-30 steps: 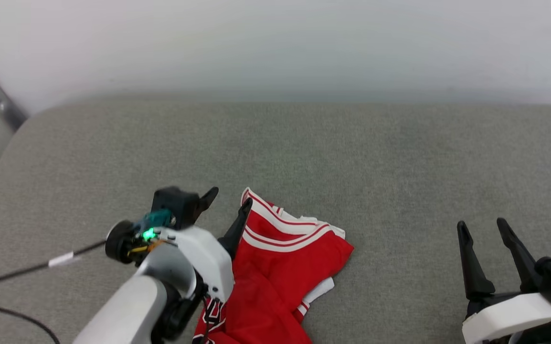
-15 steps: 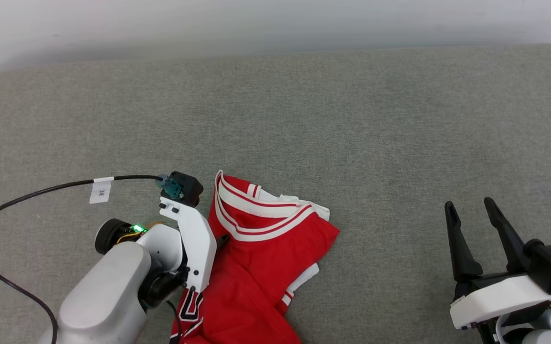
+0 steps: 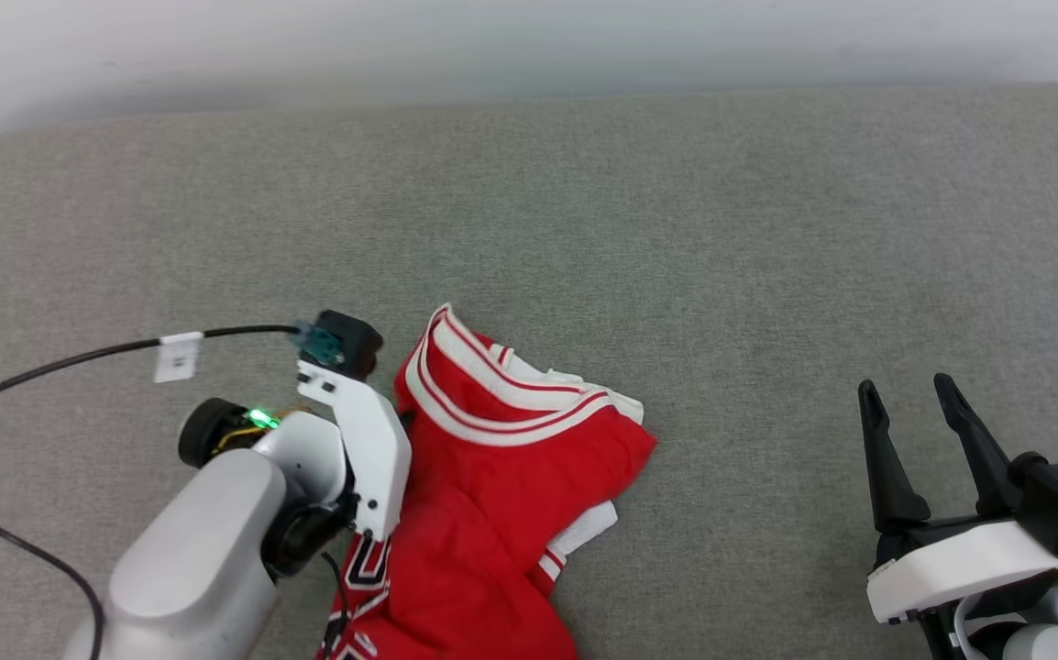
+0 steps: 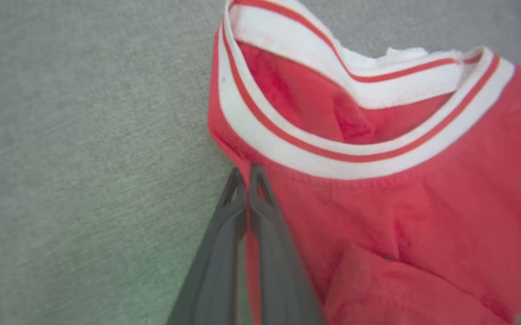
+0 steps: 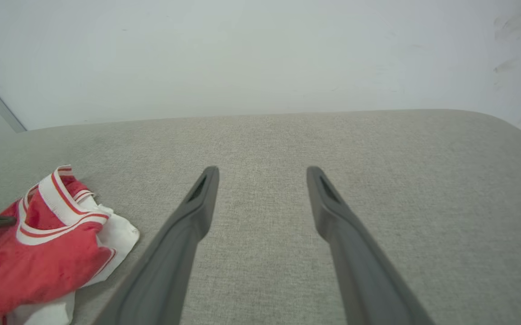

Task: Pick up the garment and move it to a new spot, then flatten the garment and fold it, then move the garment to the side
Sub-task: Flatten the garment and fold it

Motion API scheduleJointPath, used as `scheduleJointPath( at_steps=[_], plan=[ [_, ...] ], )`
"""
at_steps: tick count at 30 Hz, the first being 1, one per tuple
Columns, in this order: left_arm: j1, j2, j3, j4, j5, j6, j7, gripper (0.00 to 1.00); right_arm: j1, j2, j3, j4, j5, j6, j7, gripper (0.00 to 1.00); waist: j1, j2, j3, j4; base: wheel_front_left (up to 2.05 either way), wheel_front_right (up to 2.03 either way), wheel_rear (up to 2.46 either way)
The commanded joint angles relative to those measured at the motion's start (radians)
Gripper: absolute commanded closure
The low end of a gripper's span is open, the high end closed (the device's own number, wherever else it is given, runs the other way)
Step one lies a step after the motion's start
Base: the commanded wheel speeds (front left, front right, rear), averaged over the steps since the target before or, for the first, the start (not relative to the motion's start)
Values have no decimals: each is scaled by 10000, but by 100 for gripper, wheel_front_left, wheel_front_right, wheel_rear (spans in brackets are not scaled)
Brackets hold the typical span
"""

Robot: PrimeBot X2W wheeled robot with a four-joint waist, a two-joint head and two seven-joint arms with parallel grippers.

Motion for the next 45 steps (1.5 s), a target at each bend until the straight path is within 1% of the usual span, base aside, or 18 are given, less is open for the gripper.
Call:
scheduleJointPath(
  at_steps=[1, 6, 11, 14, 17, 19, 21, 23, 24, 25, 26, 29, 33, 35, 39, 45],
  plan=[
    [70, 57, 188, -103, 7, 113, -268, 100, -33, 9, -22, -26, -40, -7, 34, 0, -1, 0, -80, 86, 0, 0, 0],
    [503, 307, 956, -511, -395, 618, -1011, 100, 116, 9, -74, -82, -85, -7, 112, 0, -1, 0, -249, 283, 0, 0, 0],
    [1647, 528, 1859, -613, -1204, 1233, -1345, 100, 216, 9, -82, -147, -76, -7, 195, 0, -1, 0, -321, 396, 0, 0, 0],
    [2449, 593, 2123, -573, -1530, 1485, -1476, 100, 215, 9, -117, -169, -74, -7, 214, 0, -1, 0, -367, 455, 0, 0, 0],
    [3172, 470, 2148, -560, -1720, 1584, -1589, 100, 298, 9, -160, -183, -107, -7, 261, 0, -1, 0, -465, 541, 0, 0, 0],
    [3444, 388, 2102, -626, -1647, 1609, -1870, 0, 343, 7, -215, -200, -149, -7, 297, 0, -1, 0, -555, 629, 0, 0, 0],
    [3551, 242, 2067, -705, -1472, 1648, -2306, 0, 371, 9, -249, -226, -189, -7, 321, 0, -1, 0, -660, 711, 0, 0, 0],
    [3551, 89, 2135, -809, -1306, 1713, -3004, 0, 438, 9, -271, -231, -214, -7, 384, 0, -1, 0, -815, 770, 0, 0, 0],
    [3551, 89, 2135, -809, -1306, 1713, -3004, 0, 438, 9, -271, -231, -214, -7, 384, 0, -1, 0, -815, 770, 0, 0, 0],
    [3521, -31, 2170, -939, -993, 1762, -3789, 0, 489, 9, -298, -259, -255, -7, 408, 0, -1, 0, -982, 830, 0, 0, 0],
    [3508, -155, 2220, -1010, -913, 1806, -4218, 0, 539, 9, -310, -271, -268, -7, 452, 0, -1, 0, -1079, 850, 0, 0, 0],
    [3481, -239, 2231, -1212, -466, 1802, -5334, 0, 697, 9, -345, -311, -263, -7, 528, 0, -1, 0, -1349, 893, 0, 0, 0],
    [3384, -298, 2133, -1635, 113, 1832, -6454, 0, 881, 9, -370, -389, -255, -7, 639, 0, -1, 0, -1636, 945, 0, 0, 0],
    [3398, -281, 2094, -1762, 286, 1863, -6661, 0, 917, 9, -369, -409, -260, -7, 654, 0, -1, 0, -1689, 955, 0, 0, 0],
    [3628, -189, 1999, -2322, 722, 2083, -7137, 0, 1054, 9, -356, -485, -280, -7, 739, 0, -1, 0, -1847, 972, 0, 0, 0],
    [4032, -81, 1886, -3179, 995, 2329, -7295, 0, 1217, 9, -341, -548, -270, -7, 840, 0, -1, 0, -2000, 1061, 0, 0, 0]
  ],
)
